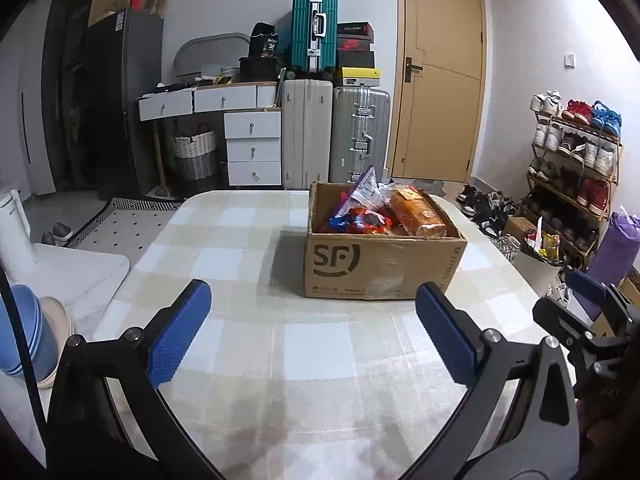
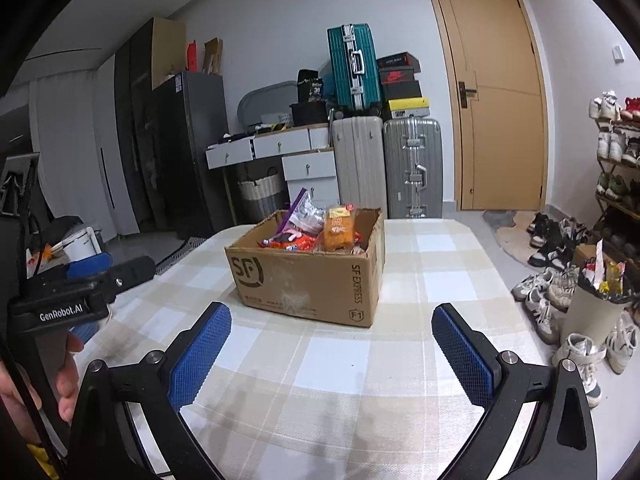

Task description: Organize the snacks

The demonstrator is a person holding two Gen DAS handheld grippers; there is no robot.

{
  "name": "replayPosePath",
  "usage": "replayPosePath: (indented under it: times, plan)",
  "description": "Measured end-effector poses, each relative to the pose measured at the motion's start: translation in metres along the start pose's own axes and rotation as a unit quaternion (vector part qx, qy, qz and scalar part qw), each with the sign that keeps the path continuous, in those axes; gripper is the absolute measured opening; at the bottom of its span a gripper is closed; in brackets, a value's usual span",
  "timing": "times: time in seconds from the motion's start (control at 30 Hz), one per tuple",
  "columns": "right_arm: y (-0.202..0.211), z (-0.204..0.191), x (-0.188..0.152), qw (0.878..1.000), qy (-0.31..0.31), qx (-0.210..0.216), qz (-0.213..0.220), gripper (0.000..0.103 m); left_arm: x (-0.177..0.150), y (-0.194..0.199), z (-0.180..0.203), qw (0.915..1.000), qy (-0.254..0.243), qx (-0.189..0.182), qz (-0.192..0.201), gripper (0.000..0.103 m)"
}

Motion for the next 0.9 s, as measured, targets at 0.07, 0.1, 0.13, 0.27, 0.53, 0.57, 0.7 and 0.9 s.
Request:
replayPosePath:
  times: [0.07,0.1,0.13,0.27,0.53,0.57,0.7,0.9]
  plan:
    - [0.002,-0.002,0.001,1.000,0.007,0.001,0.003,0.102,-0.001,0.000,0.000,1.0000,-0.002,0.000,0.002,0.102]
    - [0.002,-0.003,0.000,1.000,0.009,0.000,0.004,0.102,-0.003,0.003,0.000,1.0000,-0.003,0.000,0.002,0.102]
    - [0.004,-0.004,0.000,1.000,0.011,0.000,0.005,0.102,-0.004,0.002,-0.001,1.0000,-0.002,0.001,0.003,0.102]
    - [0.006,-0.006,0.000,1.000,0.010,0.003,0.004,0.102,-0.007,0.007,-0.007,1.0000,0.006,0.004,0.002,0.102]
    - [0.008,-0.006,-0.001,1.000,0.017,0.003,0.009,0.102,-0.005,0.017,-0.011,0.9995,0.011,0.014,0.027,0.102]
    - [0.008,-0.006,-0.002,1.000,0.015,0.004,0.007,0.102,-0.006,0.016,-0.010,0.9996,0.010,0.013,0.025,0.102]
    - [0.009,-0.004,-0.001,1.000,0.007,0.006,0.006,0.102,-0.009,0.013,-0.009,0.9997,0.003,0.014,0.020,0.102]
    - [0.010,-0.003,-0.001,1.000,0.005,0.007,0.005,0.102,-0.011,0.012,-0.008,0.9998,0.000,0.012,0.018,0.102]
Point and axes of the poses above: each gripper's, at about its wrist camera, not at the fingertips, and y roughly against the way its jaws point, z to its right, x to its top, the point moved 8 cm from there along -y, roughly the way its jaws point, and after that the axes turned 1 degree about y, right-handed, at the moved point
